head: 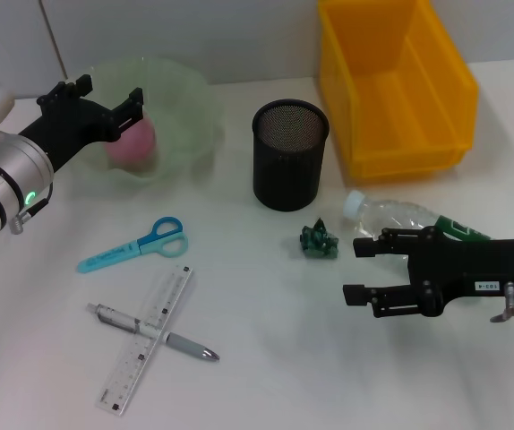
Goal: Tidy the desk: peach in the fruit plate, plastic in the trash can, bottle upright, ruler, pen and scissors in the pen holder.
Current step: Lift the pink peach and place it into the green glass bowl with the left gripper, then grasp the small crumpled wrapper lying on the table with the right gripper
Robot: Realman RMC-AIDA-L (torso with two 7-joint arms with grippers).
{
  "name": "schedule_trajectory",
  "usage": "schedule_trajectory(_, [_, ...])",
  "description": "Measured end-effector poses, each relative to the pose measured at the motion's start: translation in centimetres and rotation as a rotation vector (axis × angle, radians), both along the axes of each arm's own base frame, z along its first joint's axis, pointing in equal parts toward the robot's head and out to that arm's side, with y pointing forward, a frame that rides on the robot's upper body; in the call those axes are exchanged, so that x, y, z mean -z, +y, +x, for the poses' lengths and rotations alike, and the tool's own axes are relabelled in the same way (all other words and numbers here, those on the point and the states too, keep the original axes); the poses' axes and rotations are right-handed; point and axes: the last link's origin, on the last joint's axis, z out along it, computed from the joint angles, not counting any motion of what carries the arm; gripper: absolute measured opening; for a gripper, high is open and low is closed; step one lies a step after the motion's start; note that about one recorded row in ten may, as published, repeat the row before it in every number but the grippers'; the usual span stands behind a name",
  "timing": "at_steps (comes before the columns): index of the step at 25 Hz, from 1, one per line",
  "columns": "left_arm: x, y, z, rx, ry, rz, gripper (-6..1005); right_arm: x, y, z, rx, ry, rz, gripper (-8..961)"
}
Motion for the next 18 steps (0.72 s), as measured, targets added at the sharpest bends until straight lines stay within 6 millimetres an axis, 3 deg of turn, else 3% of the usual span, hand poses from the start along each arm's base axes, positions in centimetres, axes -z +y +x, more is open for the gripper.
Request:
schedule_trajectory(3, [0.1,0.0,0.2,0.001,-0.018,-0.009,809,0.0,0.0,0.0,0.0,-0.001,0.0,787])
schedule_trajectory(11, [0.7,-1.4,2.1,0.087,-0.136,-0.155,809,-0.2,0.1,0.1,-0.001,-0.006,0.002,788])
schedule_trajectory(13, [-0.2,-4.1,3.5,0.221,-0.227,-0.305,809,-0.2,0.1,0.1,-0.002,-0.008,0.002,788])
schedule_trajectory(17, [-1.8,-6.2,3.8,0.311,-0.265,-0.41,809,-0.4,0.1,0.2,0.0,-0.011,0.002,788])
schedule_trajectory(18, [-2.4,-7.6,3.7,0.364,-0.276,-0.49,809,-0.5,0.2,0.2,0.0,-0.012,0.003,788])
